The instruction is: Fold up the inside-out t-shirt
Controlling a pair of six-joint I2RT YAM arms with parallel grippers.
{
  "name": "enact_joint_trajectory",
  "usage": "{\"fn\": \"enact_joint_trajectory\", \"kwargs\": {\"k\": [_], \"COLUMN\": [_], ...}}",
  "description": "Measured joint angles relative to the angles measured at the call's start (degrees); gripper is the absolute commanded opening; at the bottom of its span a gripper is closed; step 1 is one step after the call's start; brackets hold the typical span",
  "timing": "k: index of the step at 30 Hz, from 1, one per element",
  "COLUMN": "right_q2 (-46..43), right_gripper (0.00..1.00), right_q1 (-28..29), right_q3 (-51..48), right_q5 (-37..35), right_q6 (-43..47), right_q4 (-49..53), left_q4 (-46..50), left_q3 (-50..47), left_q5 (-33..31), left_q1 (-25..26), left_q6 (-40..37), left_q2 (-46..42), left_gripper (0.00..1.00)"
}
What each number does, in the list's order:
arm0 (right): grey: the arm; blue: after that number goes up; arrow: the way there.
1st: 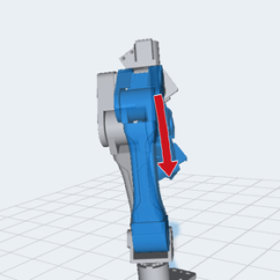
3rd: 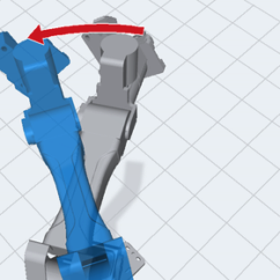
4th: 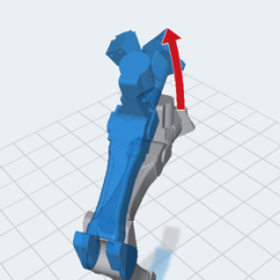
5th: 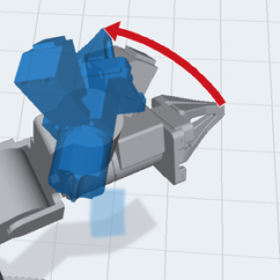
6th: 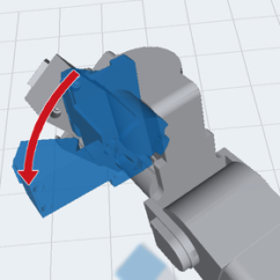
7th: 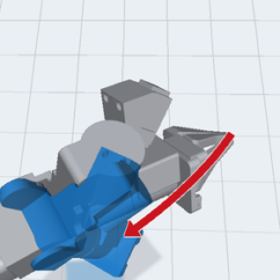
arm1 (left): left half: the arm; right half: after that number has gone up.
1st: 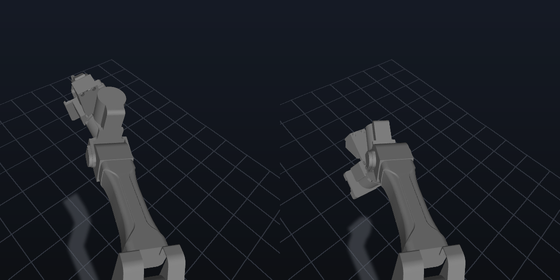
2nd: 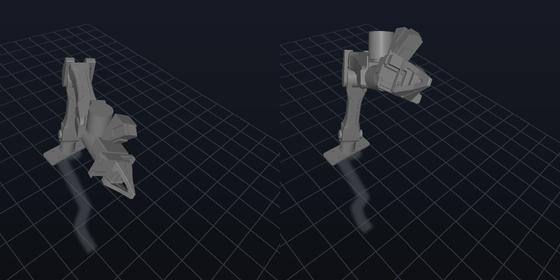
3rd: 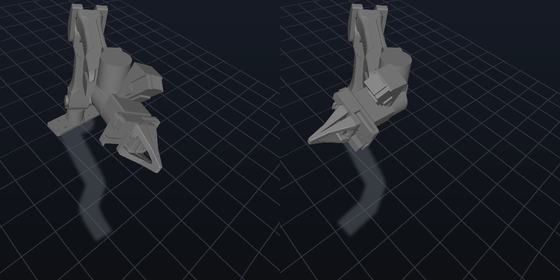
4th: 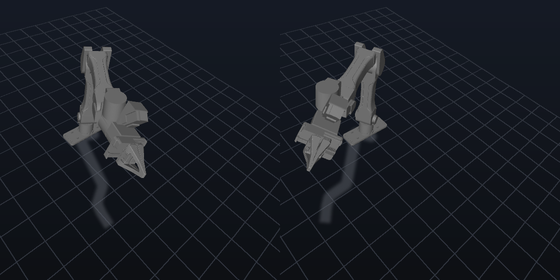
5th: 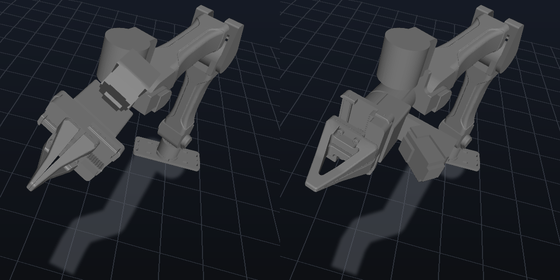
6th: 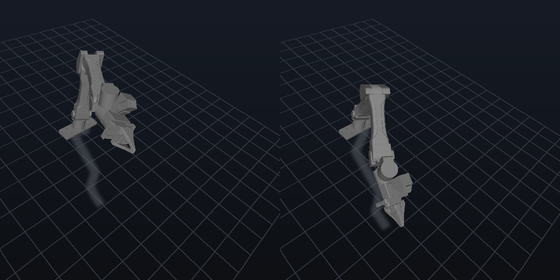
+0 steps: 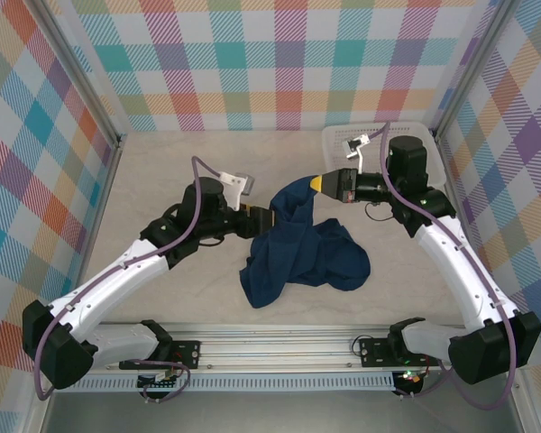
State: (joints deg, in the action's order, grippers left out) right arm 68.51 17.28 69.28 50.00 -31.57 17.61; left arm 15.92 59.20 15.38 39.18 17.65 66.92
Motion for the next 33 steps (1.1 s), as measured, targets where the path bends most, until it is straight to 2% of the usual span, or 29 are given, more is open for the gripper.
{"fn": "enact_joint_trajectory", "kwargs": {"k": [6, 16, 22, 27, 33], "right_q2": [0.35, 0.72, 0.72, 0.70, 0.68], "right_gripper": [0.00, 0.00, 0.00, 0.00, 0.00], "right_q1": [0.00, 0.00, 0.00, 0.00, -0.02], "right_q3": [-0.17, -0.28, -1.11, -1.46, -1.46], "right_q5": [0.04, 0.24, 0.26, -0.04, -2.86], "right_q6": [-0.70, -1.03, -1.03, -0.42, 2.08], "right_q4": [-1.09, -1.75, -2.01, -1.64, 0.35], "left_q4": [-0.02, -1.29, -1.44, -2.23, -2.49], "left_q3": [1.66, 7.10, 9.31, 9.33, 9.25], "left_q5": [1.79, 3.39, 2.82, 1.88, 3.08], "left_q1": [2.25, 2.97, 2.97, 3.06, 2.99], "left_q6": [-0.59, -0.44, -0.26, -0.46, -1.01], "left_q2": [0.87, 8.07, 11.80, 12.09, 9.49], "left_gripper": [0.43, 0.42, 0.24, 0.01, 0.00]}}
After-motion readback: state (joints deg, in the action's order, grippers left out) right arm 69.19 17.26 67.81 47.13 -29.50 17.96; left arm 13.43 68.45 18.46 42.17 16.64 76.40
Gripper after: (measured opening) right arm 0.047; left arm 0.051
